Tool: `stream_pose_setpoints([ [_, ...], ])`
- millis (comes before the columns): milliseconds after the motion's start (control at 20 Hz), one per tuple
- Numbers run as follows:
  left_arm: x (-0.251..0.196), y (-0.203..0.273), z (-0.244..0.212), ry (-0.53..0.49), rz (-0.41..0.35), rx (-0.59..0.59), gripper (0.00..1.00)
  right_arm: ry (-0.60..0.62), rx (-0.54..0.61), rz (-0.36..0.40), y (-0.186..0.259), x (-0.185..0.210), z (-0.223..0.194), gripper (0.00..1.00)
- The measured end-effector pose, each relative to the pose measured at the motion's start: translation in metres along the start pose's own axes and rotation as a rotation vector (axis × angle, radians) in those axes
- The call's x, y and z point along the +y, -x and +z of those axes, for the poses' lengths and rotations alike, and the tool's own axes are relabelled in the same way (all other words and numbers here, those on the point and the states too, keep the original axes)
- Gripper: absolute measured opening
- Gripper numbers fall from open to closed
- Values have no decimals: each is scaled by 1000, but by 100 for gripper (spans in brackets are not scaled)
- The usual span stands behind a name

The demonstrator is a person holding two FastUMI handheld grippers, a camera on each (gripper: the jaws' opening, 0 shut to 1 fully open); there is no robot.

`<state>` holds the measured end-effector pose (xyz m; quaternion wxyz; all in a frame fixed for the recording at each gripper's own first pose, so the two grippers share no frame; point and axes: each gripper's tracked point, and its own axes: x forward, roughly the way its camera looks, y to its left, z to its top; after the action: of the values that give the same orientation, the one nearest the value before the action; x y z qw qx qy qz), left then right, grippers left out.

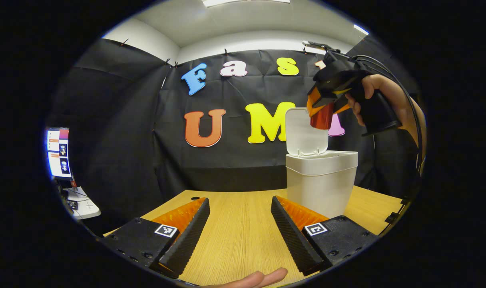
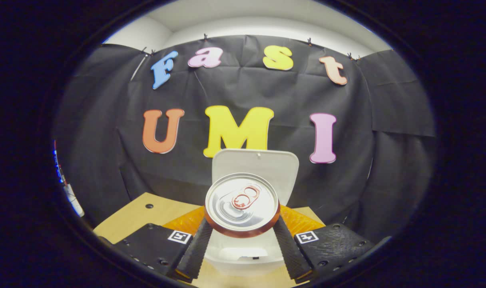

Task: Press the lid of the desktop garbage bin to open it, pick up the crumpled paper on the desktop and throw it into the bin, then pick up the pop can on the desktop and drop it into the bin, and finally close the garbage bin lid.

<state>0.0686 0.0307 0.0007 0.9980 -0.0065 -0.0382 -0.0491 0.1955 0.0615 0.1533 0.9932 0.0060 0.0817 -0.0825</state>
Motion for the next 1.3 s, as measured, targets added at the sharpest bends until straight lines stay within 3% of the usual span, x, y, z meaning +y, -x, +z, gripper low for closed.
stream_pose_setpoints([
  [350, 3, -1, -2, -19, -15, -11, 99, -40, 119, -20, -32, -10, -34, 79],
  [650, 19, 1, -4, -14, 26, 3, 99, -22, 196, 4, -44, 5, -51, 80],
  [1050, 27, 0, -15, 14, 8, 10, 99, 0, 241, -22, -60, 3, -62, 81],
  [1200, 25, -1, -16, -4, 3, 11, 99, -13, 242, -20, -60, 0, -64, 98],
  [1300, 23, -5, -17, -11, 18, 8, 99, -25, 224, -26, -57, -3, -58, 94],
])
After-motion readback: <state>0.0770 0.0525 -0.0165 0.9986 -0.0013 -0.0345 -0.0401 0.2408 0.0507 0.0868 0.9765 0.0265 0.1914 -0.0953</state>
